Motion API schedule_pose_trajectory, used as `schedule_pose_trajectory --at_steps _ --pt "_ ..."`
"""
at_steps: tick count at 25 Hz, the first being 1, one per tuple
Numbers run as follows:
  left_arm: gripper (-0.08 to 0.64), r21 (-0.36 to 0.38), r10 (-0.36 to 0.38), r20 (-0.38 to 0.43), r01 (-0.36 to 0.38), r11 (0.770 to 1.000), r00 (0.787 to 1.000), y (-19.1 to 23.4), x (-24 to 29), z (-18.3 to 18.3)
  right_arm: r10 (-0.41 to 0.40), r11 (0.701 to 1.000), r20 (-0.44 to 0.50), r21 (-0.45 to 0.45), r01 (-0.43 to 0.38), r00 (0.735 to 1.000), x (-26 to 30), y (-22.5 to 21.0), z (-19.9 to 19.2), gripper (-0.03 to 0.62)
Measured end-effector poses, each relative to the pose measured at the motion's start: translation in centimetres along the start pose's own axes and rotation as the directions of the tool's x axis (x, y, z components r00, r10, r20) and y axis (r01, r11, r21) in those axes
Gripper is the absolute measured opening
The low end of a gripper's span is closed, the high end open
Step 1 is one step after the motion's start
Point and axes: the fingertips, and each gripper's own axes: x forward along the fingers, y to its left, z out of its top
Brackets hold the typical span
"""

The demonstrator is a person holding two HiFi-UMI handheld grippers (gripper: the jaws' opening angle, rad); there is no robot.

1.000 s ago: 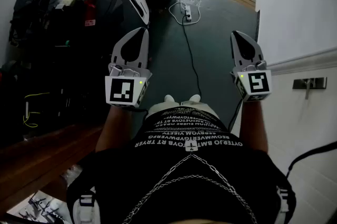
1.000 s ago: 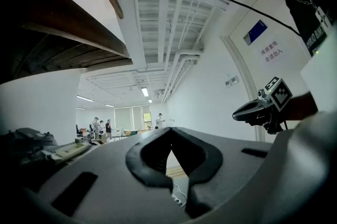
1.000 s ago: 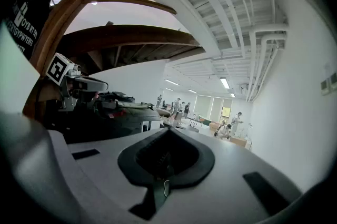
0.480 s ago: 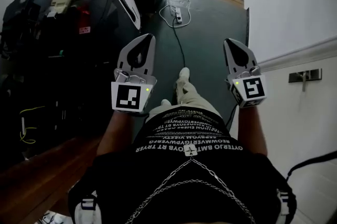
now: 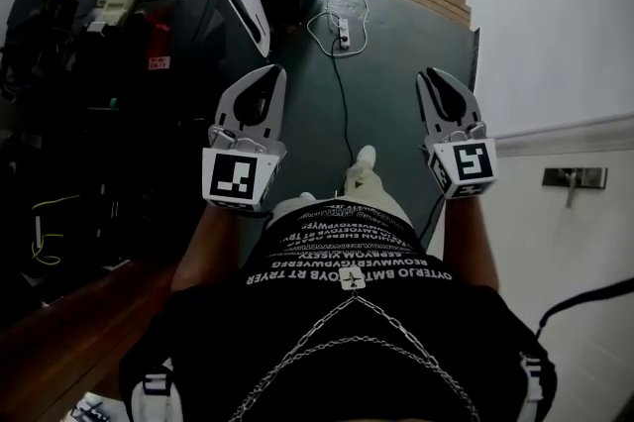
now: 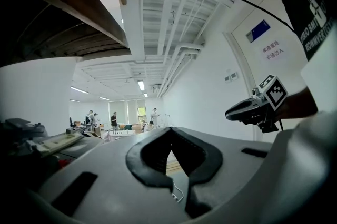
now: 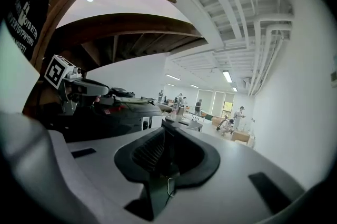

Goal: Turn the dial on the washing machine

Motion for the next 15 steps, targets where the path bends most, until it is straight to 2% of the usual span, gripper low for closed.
schedule_pose_trajectory --at_steps 4,8,15 --pt "0.006 0.0 0.027 -0.03 -0.027 1.0 0.999 0.6 3.9 -1.0 0.039 0.999 -0.016 -0.001 -0.039 0.999 3.1 -3.0 -0.6 0.125" --pt "0.006 -0.009 0.045 -0.043 -0.045 0.999 0.998 0.1 9.0 -1.4 0.057 0.998 -0.019 0.007 -0.057 0.998 5.6 -7.6 -1.5 0.173" --pt "0.006 -0.011 0.075 -0.061 -0.075 0.997 0.995 -2.3 17.9 -0.6 0.105 0.994 -0.026 0.039 -0.104 0.994 8.0 -16.3 -3.5 0.202"
